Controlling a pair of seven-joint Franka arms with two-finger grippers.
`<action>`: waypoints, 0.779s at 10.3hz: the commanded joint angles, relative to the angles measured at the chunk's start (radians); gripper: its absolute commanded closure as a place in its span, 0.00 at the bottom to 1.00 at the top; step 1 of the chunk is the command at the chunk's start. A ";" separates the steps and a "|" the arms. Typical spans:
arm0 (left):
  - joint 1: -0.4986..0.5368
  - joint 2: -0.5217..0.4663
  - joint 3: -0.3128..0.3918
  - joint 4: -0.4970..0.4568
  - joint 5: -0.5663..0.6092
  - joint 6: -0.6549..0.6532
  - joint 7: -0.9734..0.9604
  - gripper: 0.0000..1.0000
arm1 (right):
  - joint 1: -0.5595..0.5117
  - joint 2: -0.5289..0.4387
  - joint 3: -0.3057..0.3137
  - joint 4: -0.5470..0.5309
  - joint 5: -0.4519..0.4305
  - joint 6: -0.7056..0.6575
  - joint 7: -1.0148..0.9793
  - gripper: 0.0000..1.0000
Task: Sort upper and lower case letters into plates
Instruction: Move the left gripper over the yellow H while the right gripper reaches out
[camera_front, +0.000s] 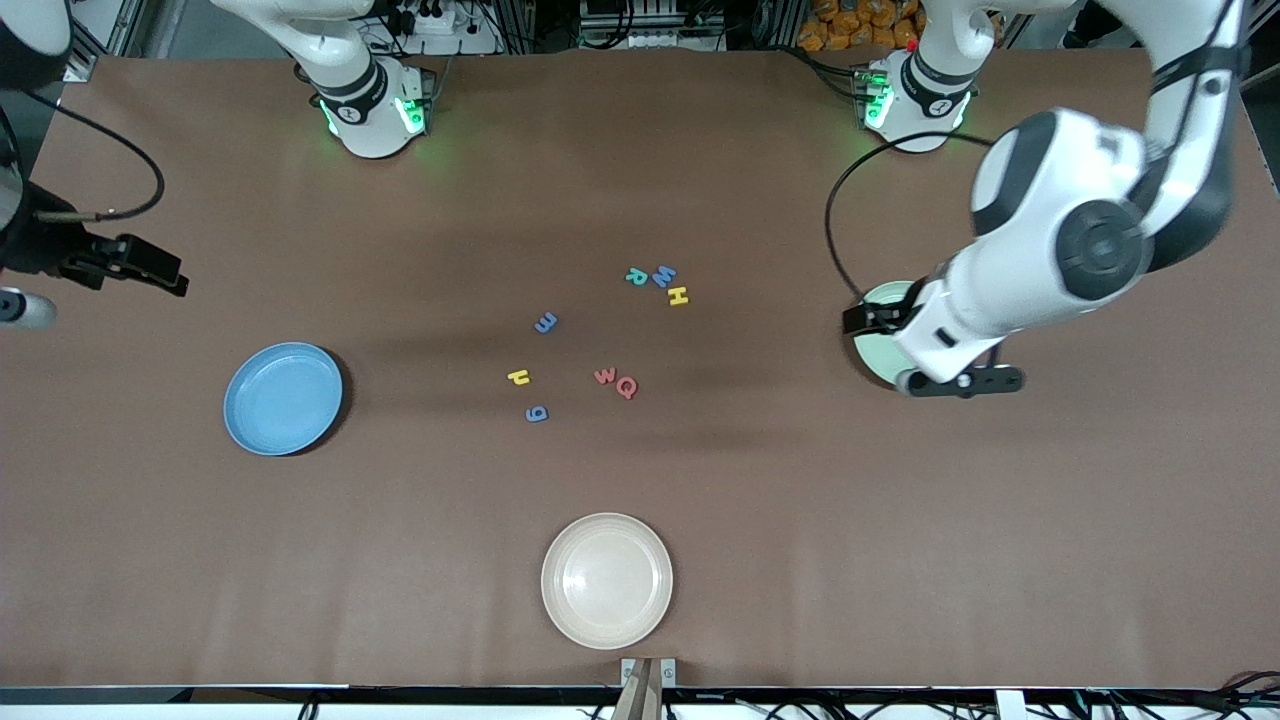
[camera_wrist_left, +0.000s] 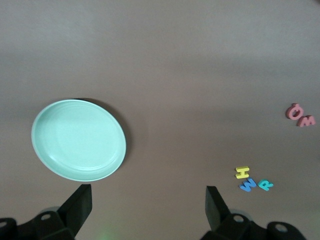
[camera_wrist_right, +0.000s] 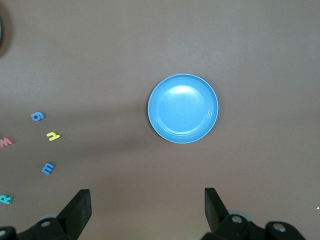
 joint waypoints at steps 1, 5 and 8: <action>0.009 -0.053 -0.062 -0.172 -0.020 0.130 -0.140 0.00 | -0.049 0.036 0.007 0.004 0.006 0.019 -0.007 0.00; -0.033 -0.022 -0.124 -0.195 0.003 0.206 -0.316 0.00 | -0.045 0.042 0.007 -0.018 -0.031 0.020 0.000 0.00; -0.164 0.053 -0.125 -0.205 0.066 0.318 -0.461 0.00 | -0.039 0.065 0.008 -0.012 -0.062 0.075 0.005 0.00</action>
